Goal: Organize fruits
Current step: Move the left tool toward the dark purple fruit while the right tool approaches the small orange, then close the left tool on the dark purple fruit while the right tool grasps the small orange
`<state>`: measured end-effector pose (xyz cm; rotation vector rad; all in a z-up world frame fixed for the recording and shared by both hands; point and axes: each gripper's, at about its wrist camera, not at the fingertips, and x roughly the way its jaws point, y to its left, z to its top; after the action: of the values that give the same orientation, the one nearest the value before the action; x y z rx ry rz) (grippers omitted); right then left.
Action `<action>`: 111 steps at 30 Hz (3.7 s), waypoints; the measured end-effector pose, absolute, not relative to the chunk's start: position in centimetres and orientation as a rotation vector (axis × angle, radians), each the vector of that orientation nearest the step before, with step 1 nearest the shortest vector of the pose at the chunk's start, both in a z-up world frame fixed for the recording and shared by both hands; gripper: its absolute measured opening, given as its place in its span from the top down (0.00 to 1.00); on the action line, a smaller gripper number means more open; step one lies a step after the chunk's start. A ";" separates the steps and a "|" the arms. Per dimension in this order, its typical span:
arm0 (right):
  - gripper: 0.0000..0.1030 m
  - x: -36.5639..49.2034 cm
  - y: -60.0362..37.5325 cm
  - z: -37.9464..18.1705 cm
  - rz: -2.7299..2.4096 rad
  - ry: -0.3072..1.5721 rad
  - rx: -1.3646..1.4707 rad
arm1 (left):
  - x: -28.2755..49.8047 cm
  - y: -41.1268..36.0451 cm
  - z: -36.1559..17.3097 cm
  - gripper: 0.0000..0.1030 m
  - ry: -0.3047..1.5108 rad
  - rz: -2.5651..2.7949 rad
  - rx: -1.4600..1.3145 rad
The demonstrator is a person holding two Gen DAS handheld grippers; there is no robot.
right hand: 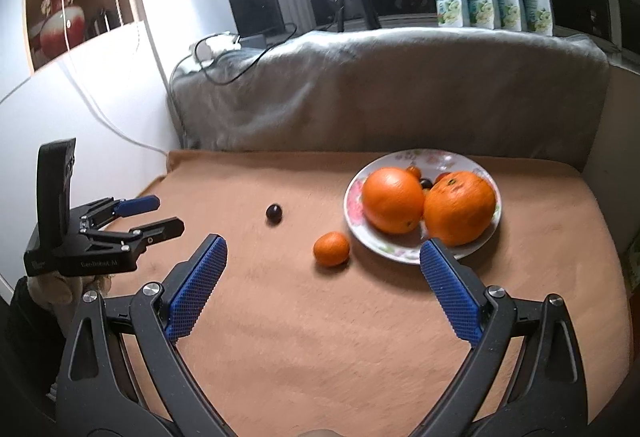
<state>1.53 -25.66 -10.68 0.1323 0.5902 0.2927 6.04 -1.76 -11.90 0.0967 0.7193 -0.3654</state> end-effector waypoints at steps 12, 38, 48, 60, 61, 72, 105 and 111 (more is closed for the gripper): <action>0.04 1.1 -24.0 -11.9 0.269 0.606 0.090 | 4.8 -0.5 -13.0 0.21 0.745 -0.344 0.113; 0.04 4.0 -22.8 -13.8 0.239 0.659 0.153 | 8.8 -2.1 -14.1 0.22 0.770 -0.463 0.100; 0.22 7.1 -22.3 -15.6 0.215 0.740 0.147 | 12.8 -3.6 -15.4 0.40 0.856 -0.526 0.085; 0.46 9.5 -22.6 -17.9 0.213 0.830 0.220 | 17.0 -6.1 -17.3 0.56 0.912 -0.580 0.088; 0.46 9.7 -22.5 -18.0 0.210 0.835 0.219 | 17.1 -6.1 -17.5 0.57 0.914 -0.581 0.089; 0.51 11.3 -22.3 -18.6 0.177 0.862 0.223 | 18.4 -7.1 -18.5 0.60 0.928 -0.586 0.121; 0.63 9.3 -24.2 -15.4 0.205 0.776 0.199 | 18.3 -7.6 -15.8 0.80 0.874 -0.596 0.122; 0.63 8.0 -26.3 -14.2 0.184 0.742 0.201 | 18.5 -9.7 -14.2 0.80 0.838 -0.614 0.127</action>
<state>7.99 -26.31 -14.22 0.2013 0.7420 0.1845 18.46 -9.74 -14.18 0.1267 0.8385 -0.6143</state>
